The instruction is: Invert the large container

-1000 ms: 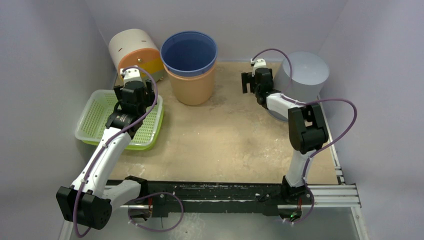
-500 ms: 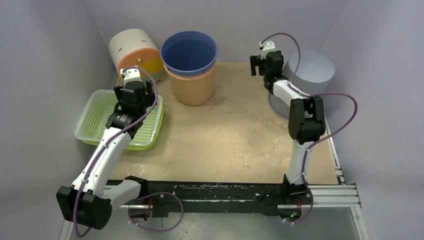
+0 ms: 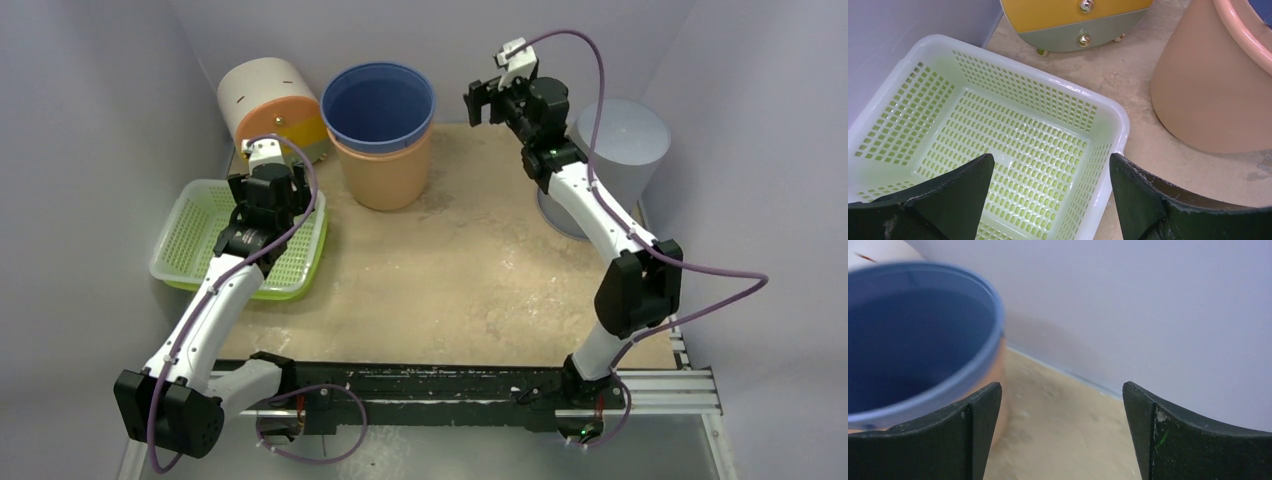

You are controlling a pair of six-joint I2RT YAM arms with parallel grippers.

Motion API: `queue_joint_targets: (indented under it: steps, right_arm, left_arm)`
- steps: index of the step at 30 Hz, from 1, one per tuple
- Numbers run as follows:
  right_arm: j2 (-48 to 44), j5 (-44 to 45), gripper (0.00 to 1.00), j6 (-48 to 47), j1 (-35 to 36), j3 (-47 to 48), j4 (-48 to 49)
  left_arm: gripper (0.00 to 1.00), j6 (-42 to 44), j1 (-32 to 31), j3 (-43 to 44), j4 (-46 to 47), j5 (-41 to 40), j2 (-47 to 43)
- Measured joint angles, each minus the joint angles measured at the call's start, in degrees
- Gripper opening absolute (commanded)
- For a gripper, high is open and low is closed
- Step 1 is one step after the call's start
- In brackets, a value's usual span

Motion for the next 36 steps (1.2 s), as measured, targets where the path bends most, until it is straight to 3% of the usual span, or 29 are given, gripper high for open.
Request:
queue_joint_targets:
  steps: [5, 14, 26, 29, 36]
  right_arm:
    - [3.52, -6.38, 0.82, 6.01, 1.46, 11.56, -4.09]
    - [22.01, -14.1, 0.72, 15.28, 1.73, 34.05, -14.14]
    - [25.49, -15.39, 0.69, 19.04, 4.33, 34.99, -18.53]
    - [24.65, -15.45, 0.62, 19.06, 5.22, 33.88, -18.73]
    - [24.35, -13.92, 0.33, 19.93, 5.81, 33.31, -19.89]
  left_arm:
    - [0.82, 0.0, 0.0, 0.0, 0.0, 0.0, 0.09]
    - [0.83, -0.02, 0.0, 0.0, 0.0, 0.17, 0.11]
    - [0.82, -0.02, 0.0, -0.04, 0.04, 0.55, 0.09]
    - [0.82, -0.02, 0.0, -0.07, 0.02, 0.66, 0.07]
    - [0.82, 0.0, 0.0, -0.07, 0.02, 0.66, 0.04]
